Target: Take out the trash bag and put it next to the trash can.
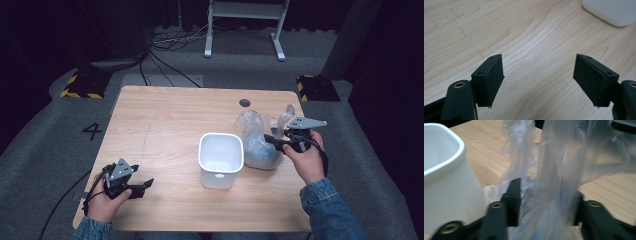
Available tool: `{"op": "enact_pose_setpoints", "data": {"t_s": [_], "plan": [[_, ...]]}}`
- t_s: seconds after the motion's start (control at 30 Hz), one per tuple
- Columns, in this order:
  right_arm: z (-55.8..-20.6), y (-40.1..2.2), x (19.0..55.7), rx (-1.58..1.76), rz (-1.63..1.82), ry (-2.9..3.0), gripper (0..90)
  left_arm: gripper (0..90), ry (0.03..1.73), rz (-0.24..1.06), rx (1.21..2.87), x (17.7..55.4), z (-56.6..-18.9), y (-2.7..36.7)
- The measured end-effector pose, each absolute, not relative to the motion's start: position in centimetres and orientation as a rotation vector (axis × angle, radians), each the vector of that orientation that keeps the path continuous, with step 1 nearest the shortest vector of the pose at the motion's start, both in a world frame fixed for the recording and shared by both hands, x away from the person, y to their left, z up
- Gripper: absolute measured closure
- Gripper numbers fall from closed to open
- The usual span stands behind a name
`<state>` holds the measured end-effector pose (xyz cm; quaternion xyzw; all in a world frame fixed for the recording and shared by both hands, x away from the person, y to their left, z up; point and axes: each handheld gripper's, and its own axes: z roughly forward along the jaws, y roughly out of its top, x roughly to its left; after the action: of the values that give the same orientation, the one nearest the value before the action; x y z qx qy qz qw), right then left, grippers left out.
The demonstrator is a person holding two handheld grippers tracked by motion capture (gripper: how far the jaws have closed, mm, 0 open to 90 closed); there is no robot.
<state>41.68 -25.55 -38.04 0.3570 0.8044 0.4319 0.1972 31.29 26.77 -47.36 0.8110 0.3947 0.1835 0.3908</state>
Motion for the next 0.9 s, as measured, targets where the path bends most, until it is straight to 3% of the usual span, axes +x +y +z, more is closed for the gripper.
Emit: {"op": "enact_pose_setpoints", "data": {"t_s": [0.13,0.3,0.57,0.9], "plan": [[-37.5,-25.9,41.0,1.041,1.253,2.202,34.6,24.0,0.999,0.469,2.064,31.2,-47.1,26.7],[-36.5,-26.3,39.6,1.015,1.236,2.215,27.9,24.0,0.986,0.464,2.048,30.9,-46.4,26.5],[-35.6,-27.8,36.6,0.995,1.241,2.244,25.2,24.4,0.980,0.470,2.045,30.5,-45.7,26.5],[-36.8,-30.3,34.7,1.044,1.180,2.223,25.2,24.7,1.056,0.483,2.067,30.7,-45.8,27.4]]}}
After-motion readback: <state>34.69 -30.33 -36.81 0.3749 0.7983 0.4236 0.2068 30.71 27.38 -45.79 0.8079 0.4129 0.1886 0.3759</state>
